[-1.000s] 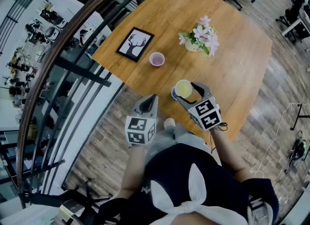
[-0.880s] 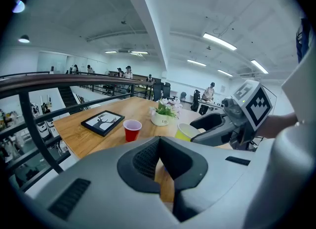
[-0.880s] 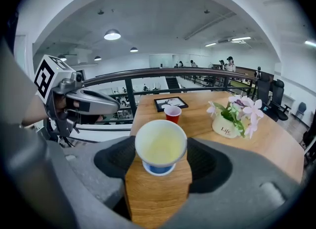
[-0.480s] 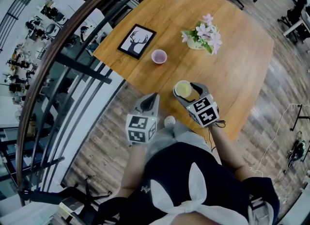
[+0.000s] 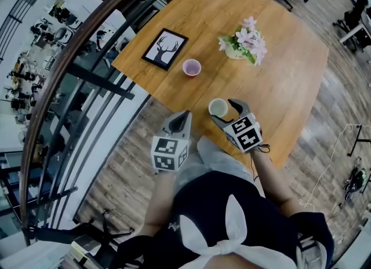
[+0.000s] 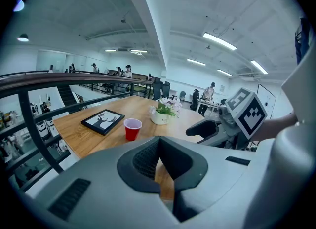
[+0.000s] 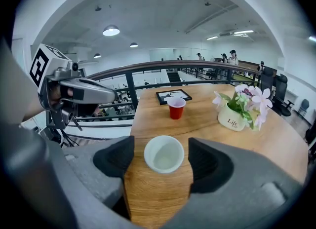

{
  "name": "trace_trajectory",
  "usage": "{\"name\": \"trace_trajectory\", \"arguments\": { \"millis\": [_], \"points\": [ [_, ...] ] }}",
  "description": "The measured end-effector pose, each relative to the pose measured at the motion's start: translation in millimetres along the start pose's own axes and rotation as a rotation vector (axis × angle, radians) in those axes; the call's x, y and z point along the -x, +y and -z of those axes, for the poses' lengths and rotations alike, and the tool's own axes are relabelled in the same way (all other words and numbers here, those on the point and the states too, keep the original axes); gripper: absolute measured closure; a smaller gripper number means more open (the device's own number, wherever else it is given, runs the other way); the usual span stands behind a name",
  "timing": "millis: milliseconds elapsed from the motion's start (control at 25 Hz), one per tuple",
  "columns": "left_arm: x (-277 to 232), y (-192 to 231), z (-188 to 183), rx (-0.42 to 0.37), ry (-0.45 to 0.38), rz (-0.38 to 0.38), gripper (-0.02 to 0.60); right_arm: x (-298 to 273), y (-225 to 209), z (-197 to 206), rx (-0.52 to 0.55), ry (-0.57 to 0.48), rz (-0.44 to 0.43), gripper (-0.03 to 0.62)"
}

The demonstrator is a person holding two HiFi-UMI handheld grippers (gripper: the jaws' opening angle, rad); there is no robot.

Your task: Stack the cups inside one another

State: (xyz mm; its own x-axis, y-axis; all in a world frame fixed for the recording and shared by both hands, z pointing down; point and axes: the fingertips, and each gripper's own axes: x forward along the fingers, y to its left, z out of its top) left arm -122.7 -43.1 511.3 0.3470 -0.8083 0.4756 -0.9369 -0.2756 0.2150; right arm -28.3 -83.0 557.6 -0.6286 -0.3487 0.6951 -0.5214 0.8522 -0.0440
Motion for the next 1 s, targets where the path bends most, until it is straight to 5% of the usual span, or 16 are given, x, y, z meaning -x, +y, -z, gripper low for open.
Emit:
{"name": "trace_trajectory", "arguments": {
  "millis": [1000],
  "points": [
    [0, 13, -8, 0.007, -0.003, -0.006, 0.566, 0, -21, -81, 0.044, -0.127, -0.010, 0.255]
  ]
}}
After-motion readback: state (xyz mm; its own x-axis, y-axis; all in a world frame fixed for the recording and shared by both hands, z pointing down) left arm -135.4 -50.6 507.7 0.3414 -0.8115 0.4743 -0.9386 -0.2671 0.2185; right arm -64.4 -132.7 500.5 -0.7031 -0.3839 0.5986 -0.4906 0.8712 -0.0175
